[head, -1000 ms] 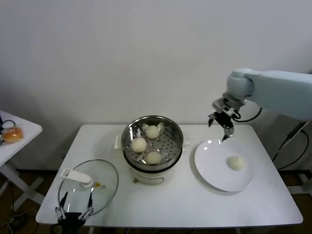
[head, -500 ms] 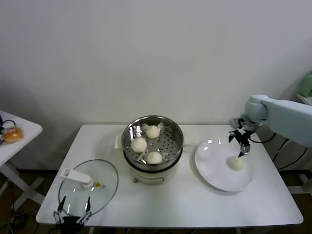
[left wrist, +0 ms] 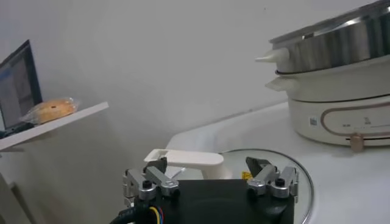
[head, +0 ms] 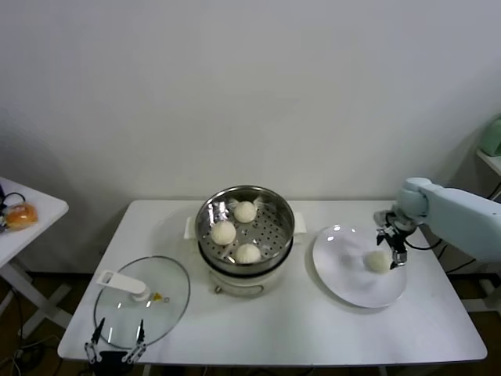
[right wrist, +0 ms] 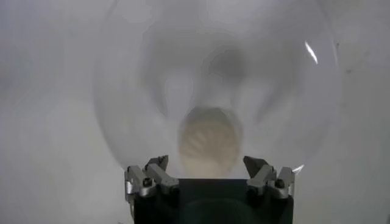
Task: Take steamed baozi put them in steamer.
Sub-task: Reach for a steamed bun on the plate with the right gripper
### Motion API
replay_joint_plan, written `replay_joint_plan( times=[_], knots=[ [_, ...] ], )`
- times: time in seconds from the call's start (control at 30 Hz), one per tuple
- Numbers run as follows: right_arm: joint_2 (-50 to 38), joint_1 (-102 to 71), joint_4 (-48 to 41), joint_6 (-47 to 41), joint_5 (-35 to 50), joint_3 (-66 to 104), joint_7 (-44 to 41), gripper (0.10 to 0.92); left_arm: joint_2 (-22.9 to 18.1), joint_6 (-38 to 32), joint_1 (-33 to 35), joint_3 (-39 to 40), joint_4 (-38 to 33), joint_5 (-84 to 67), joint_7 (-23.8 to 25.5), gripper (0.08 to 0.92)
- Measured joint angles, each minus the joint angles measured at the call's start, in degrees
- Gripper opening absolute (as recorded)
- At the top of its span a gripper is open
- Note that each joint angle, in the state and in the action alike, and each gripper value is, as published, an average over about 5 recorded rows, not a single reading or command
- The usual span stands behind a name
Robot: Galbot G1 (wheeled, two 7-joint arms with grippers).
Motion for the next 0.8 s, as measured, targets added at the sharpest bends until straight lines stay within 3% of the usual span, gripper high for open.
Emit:
replay_joint_plan(
  times=[0.43, 0.8],
  knots=[
    [1.6, -5.1, -3.9, 1.3, -3.2, 6.2, 0.6, 0.813, 0.0, -0.2, 0.1, 0.0, -0.1, 0.0, -0.2, 0.823],
    [2.2, -6.0, -4.6, 1.4, -4.5, 8.1, 0.7, 0.655, 0.0, -0.3, 0.0, 0.0, 0.0, 0.0, -0.3, 0.823]
  ],
)
